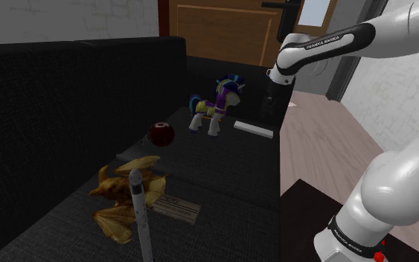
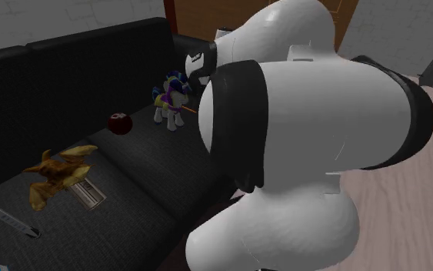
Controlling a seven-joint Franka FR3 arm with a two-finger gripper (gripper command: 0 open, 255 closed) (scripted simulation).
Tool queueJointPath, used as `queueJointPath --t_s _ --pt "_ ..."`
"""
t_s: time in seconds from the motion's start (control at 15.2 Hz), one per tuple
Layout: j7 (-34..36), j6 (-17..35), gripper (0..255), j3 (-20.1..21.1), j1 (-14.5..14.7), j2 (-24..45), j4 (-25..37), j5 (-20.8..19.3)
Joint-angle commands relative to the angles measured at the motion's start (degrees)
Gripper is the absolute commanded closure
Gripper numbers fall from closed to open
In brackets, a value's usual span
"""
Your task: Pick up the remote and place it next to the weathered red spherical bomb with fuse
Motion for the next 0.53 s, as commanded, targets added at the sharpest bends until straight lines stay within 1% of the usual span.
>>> queueJointPath --t_s 0.0,0.26,0.46 --pt "-3.96 2.43 0 -1.58 0.53 4.96 2.22 1.07" --pt "-11.68 6.41 0 -3.66 0.98 14.27 6.59 4.33" --pt "-17.54 8.6 0 -4.26 0.59 21.5 10.72 7.5"
